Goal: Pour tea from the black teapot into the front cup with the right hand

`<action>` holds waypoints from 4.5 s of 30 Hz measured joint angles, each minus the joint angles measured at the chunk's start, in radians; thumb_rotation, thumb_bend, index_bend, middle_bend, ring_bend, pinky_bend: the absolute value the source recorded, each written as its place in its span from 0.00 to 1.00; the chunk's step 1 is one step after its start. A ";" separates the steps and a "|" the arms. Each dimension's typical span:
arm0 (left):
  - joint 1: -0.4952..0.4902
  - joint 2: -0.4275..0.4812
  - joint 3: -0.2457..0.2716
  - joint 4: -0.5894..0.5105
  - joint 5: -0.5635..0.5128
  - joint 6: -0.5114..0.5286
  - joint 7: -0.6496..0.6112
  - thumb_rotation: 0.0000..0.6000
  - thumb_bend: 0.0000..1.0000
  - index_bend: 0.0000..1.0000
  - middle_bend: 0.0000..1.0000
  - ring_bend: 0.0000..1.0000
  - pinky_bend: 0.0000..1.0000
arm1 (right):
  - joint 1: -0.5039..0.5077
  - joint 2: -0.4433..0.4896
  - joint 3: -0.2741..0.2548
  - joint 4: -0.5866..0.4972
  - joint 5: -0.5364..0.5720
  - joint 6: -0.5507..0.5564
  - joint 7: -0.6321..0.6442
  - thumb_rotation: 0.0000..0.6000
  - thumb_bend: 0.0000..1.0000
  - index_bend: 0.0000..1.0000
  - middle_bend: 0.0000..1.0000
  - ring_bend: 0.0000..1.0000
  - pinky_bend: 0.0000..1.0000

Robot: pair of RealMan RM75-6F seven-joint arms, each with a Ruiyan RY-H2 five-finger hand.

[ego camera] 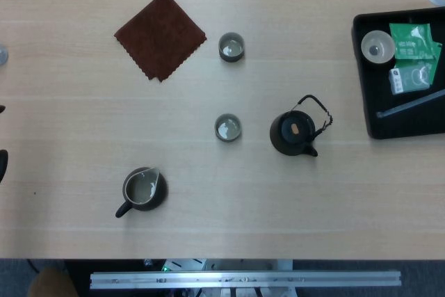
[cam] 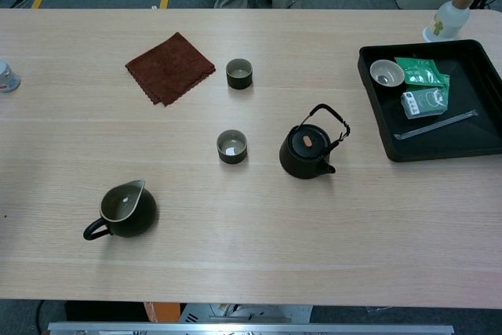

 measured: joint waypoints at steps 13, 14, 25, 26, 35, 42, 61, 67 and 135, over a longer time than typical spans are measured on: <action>0.011 0.002 0.001 0.004 -0.010 0.014 -0.004 1.00 0.39 0.22 0.23 0.18 0.15 | 0.174 0.005 0.039 -0.097 -0.006 -0.241 -0.160 1.00 0.13 0.30 0.37 0.21 0.13; 0.012 0.003 0.001 0.004 -0.010 0.015 -0.004 1.00 0.39 0.22 0.23 0.18 0.15 | 0.186 0.001 0.043 -0.101 0.000 -0.259 -0.171 1.00 0.12 0.30 0.37 0.21 0.13; 0.022 0.006 0.004 0.005 -0.010 0.027 -0.010 1.00 0.39 0.22 0.23 0.18 0.15 | 0.342 -0.059 0.090 -0.134 0.107 -0.468 -0.268 0.90 0.00 0.30 0.37 0.21 0.13; 0.023 0.007 0.004 0.005 -0.010 0.028 -0.011 1.00 0.39 0.22 0.23 0.18 0.15 | 0.354 -0.064 0.093 -0.136 0.115 -0.483 -0.275 0.85 0.00 0.30 0.37 0.21 0.13; 0.033 0.007 0.006 0.014 -0.019 0.035 -0.019 1.00 0.39 0.22 0.23 0.18 0.15 | 0.473 -0.138 0.115 -0.124 0.226 -0.632 -0.338 0.44 0.00 0.30 0.37 0.21 0.13; 0.031 0.004 0.006 0.018 -0.023 0.026 -0.021 1.00 0.39 0.22 0.23 0.18 0.15 | 0.548 -0.229 0.121 -0.069 0.293 -0.690 -0.393 0.42 0.00 0.30 0.38 0.21 0.13; 0.041 0.001 0.005 0.044 -0.035 0.033 -0.040 1.00 0.39 0.22 0.23 0.18 0.15 | 0.696 -0.449 0.103 0.157 0.512 -0.776 -0.512 0.42 0.00 0.31 0.39 0.21 0.13; 0.045 -0.001 0.006 0.053 -0.036 0.036 -0.047 1.00 0.39 0.22 0.23 0.18 0.15 | 0.710 -0.455 0.077 0.169 0.544 -0.783 -0.513 0.42 0.00 0.31 0.39 0.21 0.13; 0.051 -0.006 0.015 0.040 -0.005 0.038 -0.041 1.00 0.39 0.22 0.23 0.18 0.15 | 0.533 -0.313 -0.099 0.063 0.145 -0.525 -0.558 0.69 0.00 0.26 0.29 0.12 0.13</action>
